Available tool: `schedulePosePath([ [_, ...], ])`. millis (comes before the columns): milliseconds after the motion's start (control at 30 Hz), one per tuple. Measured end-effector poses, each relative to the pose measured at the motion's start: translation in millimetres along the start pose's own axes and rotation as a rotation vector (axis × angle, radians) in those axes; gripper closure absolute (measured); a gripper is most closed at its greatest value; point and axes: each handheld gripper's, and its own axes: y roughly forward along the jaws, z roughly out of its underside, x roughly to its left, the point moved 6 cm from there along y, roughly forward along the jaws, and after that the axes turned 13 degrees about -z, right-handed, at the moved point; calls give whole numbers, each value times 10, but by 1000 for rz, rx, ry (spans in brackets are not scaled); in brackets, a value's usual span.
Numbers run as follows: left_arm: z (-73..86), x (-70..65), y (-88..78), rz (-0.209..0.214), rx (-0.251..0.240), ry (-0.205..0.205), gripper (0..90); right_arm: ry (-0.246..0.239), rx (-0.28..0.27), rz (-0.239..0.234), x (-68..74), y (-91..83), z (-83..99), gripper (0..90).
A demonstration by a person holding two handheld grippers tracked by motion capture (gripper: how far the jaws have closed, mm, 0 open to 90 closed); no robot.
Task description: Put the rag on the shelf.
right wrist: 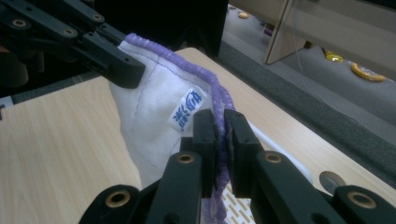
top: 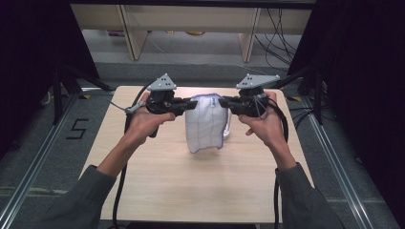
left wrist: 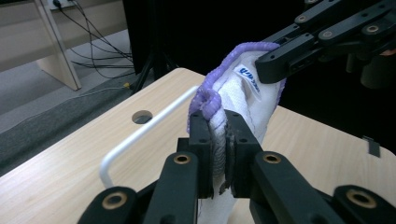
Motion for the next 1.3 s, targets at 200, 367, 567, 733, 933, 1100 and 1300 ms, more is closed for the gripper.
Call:
schedulePosePath([
  [200, -83, 114, 78, -14, 6, -7, 829, 41, -11, 15, -158, 31, -87, 841],
  [367, -213, 189, 138, -38, 5, -2, 829, 53, -14, 23, -260, 43, -233, 841],
  [567, -346, 265, 189, -67, -18, -2, 827, 62, -39, 36, -333, -4, -384, 841],
  [733, -449, 320, 250, -91, -14, 14, 828, 51, -56, 65, -456, 17, -432, 840],
  [933, -557, 395, 329, -110, -18, 15, 827, 76, -85, 78, -542, 44, -490, 840],
  [1100, -676, 530, 495, -135, -49, -16, 828, 116, -125, 99, -730, 58, -595, 839],
  [1300, -635, 688, 796, -152, -63, -72, 826, 153, -128, 139, -1030, 202, -602, 839],
])
